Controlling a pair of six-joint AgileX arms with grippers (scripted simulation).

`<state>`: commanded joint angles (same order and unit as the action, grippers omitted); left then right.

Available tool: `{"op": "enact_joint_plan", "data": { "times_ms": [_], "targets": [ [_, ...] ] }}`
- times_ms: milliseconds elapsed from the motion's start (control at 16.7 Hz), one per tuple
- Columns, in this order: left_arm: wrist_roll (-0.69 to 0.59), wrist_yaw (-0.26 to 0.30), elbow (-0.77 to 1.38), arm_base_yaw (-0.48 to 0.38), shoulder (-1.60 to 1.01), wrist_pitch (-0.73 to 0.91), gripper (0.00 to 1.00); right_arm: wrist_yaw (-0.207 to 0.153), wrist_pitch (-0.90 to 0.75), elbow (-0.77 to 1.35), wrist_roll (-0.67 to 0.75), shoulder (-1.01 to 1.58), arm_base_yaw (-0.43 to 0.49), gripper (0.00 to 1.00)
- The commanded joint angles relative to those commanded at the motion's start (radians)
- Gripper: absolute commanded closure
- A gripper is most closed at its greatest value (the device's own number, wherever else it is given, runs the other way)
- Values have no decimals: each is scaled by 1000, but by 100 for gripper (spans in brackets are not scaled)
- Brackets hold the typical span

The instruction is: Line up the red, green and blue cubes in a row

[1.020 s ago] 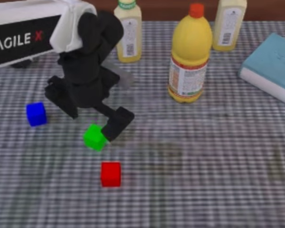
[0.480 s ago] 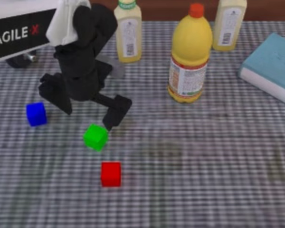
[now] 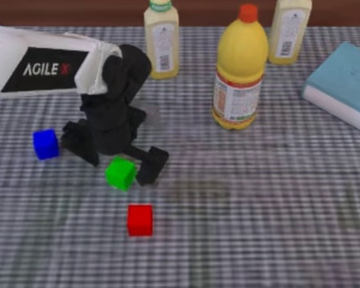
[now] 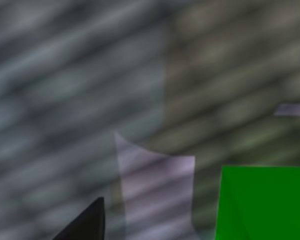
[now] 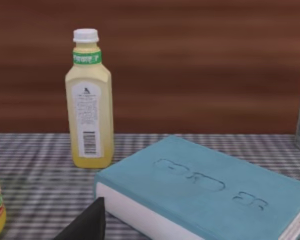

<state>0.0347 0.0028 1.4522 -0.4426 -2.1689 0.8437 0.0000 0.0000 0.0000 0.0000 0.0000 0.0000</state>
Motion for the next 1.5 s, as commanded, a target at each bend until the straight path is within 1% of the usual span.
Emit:
{"op": "enact_joint_plan", "data": {
  "times_ms": [120, 360, 1140, 1200, 1500],
  "targets": [
    [1, 0, -29, 0, -25, -47, 0, 0, 0, 0, 0, 0, 0, 0],
    [1, 0, -34, 0, -30, -55, 0, 0, 0, 0, 0, 0, 0, 0],
    [1, 0, -34, 0, -30, -55, 98, 0, 0, 0, 0, 0, 0, 0],
    [1, 0, -34, 0, -30, -55, 100, 0, 0, 0, 0, 0, 0, 0],
    [1, 0, -34, 0, -30, -55, 100, 0, 0, 0, 0, 0, 0, 0]
  ]
}}
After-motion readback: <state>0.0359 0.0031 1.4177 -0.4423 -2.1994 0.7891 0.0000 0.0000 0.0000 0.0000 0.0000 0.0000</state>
